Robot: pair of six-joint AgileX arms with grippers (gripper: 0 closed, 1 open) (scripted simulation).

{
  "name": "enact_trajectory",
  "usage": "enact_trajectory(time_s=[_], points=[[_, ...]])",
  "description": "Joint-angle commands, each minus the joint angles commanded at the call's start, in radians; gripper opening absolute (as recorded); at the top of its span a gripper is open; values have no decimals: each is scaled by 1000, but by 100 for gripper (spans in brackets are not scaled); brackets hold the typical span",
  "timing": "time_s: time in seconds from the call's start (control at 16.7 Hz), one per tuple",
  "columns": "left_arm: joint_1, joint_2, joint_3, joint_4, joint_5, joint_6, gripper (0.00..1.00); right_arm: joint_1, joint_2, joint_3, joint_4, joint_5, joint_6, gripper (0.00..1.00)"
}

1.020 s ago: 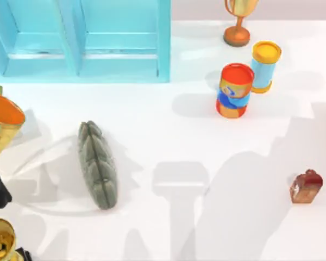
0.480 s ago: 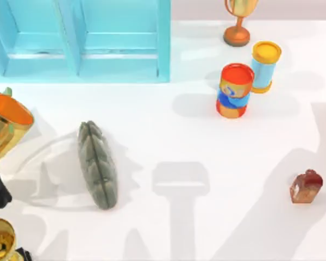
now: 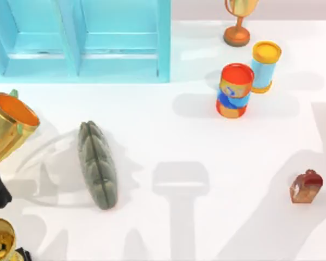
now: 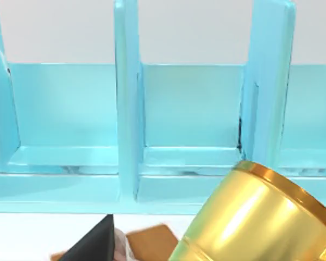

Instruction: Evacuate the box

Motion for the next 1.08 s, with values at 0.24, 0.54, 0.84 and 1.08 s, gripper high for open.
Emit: enact_trajectory(time_s=[0.24, 0.54, 0.84, 1.08], points=[[0, 0, 0, 0, 0, 0, 100, 0, 0, 0, 0, 0, 0, 55], [0, 0, 0, 0, 0, 0, 100, 0, 0, 0, 0, 0, 0, 17], [0, 0, 0, 0, 0, 0, 100, 0, 0, 0, 0, 0, 0, 0], [0, 0, 0, 0, 0, 0, 100, 0, 0, 0, 0, 0, 0, 0]])
